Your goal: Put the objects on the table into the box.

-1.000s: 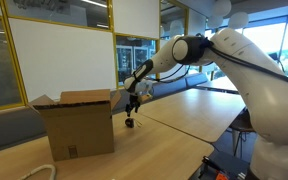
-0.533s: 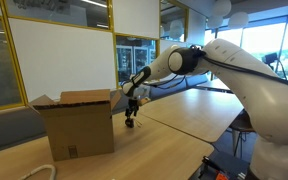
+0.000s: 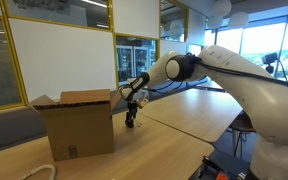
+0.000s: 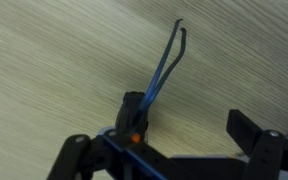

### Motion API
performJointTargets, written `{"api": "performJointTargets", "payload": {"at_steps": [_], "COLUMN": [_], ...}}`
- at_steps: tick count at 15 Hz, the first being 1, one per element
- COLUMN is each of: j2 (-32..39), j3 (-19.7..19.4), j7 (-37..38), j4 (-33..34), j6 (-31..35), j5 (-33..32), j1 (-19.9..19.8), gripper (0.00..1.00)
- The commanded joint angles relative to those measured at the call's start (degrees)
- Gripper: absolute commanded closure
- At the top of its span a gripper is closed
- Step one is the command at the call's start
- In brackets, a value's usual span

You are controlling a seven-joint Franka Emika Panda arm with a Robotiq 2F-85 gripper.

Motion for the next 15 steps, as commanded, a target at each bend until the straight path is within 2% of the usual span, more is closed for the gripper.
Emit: {"api": "performJointTargets", "payload": {"at_steps": [1, 10, 15], "j2": [3.16, 8.55, 10.03], "j3": [-1.83, -9.04, -9.16], "j7": [-2.92, -4.87, -3.52], "j4": [4.8, 11.49, 13.41], "j6": [-1.62, -5.74, -3.12], "j5": [-4.28, -17.18, -17.2], "j1": [1.76, 7.22, 6.89], "gripper": [0.0, 0.0, 0.0]}}
